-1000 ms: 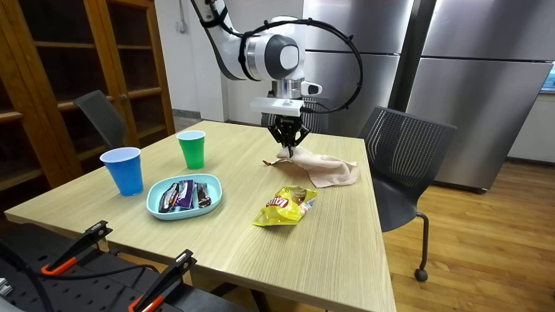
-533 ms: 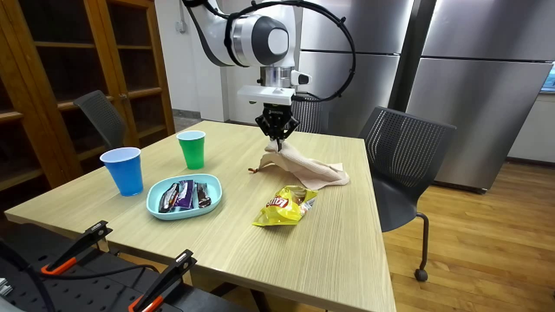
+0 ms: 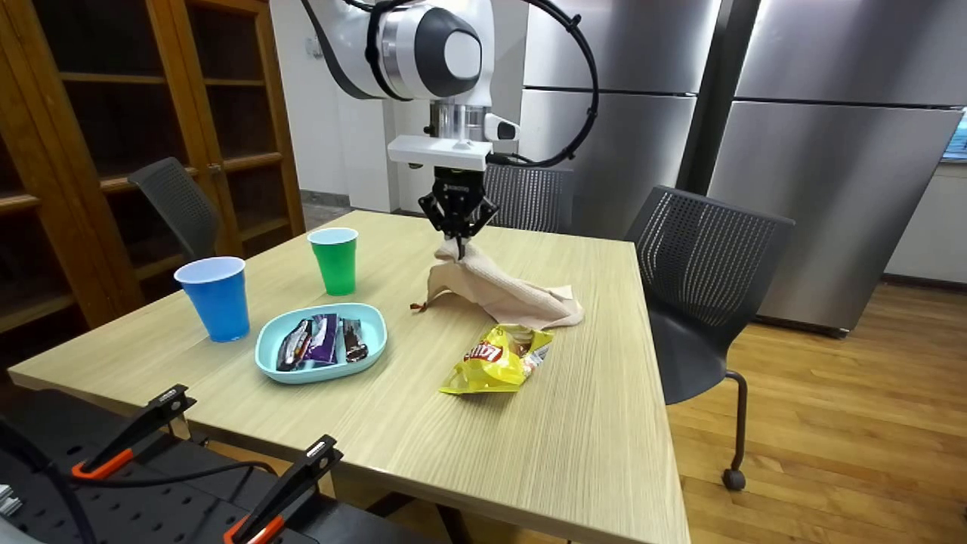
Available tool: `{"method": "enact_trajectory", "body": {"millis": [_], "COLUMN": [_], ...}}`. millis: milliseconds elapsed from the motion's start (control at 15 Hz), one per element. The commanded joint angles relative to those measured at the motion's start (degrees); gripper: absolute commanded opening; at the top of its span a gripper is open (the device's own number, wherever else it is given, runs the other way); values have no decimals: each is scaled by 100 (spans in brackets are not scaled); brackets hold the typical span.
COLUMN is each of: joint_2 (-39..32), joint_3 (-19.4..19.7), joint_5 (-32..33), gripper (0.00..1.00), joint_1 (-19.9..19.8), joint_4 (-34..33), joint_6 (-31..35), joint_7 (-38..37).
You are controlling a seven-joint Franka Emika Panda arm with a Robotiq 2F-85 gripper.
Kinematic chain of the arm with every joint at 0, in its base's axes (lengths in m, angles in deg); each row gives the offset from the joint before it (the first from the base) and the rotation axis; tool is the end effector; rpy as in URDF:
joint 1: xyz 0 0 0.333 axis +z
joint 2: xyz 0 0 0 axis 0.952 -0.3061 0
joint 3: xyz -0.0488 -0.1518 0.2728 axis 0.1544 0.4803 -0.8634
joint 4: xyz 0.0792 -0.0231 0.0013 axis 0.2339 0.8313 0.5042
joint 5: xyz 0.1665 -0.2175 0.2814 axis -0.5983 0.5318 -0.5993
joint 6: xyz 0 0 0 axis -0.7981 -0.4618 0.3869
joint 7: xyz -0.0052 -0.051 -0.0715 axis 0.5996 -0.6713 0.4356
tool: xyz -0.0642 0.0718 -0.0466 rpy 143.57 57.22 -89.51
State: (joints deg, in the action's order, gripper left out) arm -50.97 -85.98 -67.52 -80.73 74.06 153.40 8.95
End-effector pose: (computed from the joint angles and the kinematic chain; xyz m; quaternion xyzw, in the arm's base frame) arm 0.5672 -0.1076 0.2405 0.9995 0.0279 -0.0086 0.0075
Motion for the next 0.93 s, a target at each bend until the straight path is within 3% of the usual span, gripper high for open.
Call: {"method": "enact_trajectory", "body": {"millis": [0,867], "joint_2": [231,383], "joint_3": [-81,-281], "joint_5": [-64,-149], "gripper": [1,1], "joint_1": [91,313], "joint_4": [125,284], "joint_6": [-301,-498], "joint_7": [13,74]}}
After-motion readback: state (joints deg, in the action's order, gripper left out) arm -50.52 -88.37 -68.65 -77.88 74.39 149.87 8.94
